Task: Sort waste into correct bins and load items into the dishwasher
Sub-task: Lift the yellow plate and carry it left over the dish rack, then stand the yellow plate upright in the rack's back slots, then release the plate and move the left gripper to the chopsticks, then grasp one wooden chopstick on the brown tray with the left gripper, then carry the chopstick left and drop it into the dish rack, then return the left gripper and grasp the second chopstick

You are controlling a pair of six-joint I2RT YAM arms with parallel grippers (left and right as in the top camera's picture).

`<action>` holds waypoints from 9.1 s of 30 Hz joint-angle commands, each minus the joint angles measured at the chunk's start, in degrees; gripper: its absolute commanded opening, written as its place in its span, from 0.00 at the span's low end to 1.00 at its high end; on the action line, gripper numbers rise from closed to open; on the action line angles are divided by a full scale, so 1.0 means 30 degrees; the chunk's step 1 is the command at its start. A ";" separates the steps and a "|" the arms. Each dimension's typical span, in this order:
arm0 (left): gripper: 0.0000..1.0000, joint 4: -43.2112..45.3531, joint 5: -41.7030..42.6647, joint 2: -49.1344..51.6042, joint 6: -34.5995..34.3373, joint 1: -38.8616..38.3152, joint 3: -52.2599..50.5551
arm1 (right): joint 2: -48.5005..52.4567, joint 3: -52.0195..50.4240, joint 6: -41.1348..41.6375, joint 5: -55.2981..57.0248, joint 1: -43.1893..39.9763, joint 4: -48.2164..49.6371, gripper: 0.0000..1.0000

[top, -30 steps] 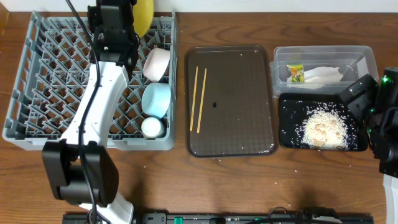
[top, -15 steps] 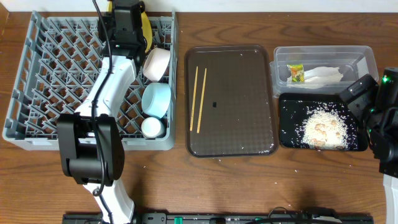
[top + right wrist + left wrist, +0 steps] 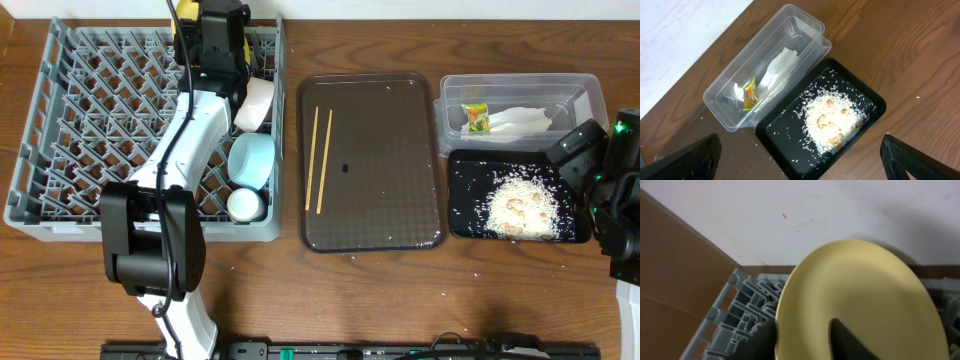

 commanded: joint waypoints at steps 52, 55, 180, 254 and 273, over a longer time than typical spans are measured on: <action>0.59 -0.2091 1.6327 -0.0474 -1.2801 0.6076 0.0138 | 0.0095 -0.0044 -0.0182 0.0255 -0.0058 -0.0007 0.99; 0.59 -0.2098 1.6327 -0.0255 -1.2641 0.5858 0.0138 | 0.0095 -0.0044 -0.0182 0.0255 -0.0058 -0.0007 0.99; 0.27 -1.4673 1.1387 0.4503 -0.9945 -0.7817 0.0211 | 0.0095 -0.0044 -0.0182 0.0255 -0.0058 -0.0007 0.99; 0.58 -1.8666 1.0149 -0.0211 -0.9799 -0.6513 0.3191 | 0.0095 -0.0044 -0.0175 0.0255 -0.0058 -0.0007 0.99; 0.58 -1.7216 1.0193 0.5151 -0.9799 -0.6870 0.3184 | 0.0095 -0.0044 -0.0182 0.0255 -0.0051 -0.0007 0.99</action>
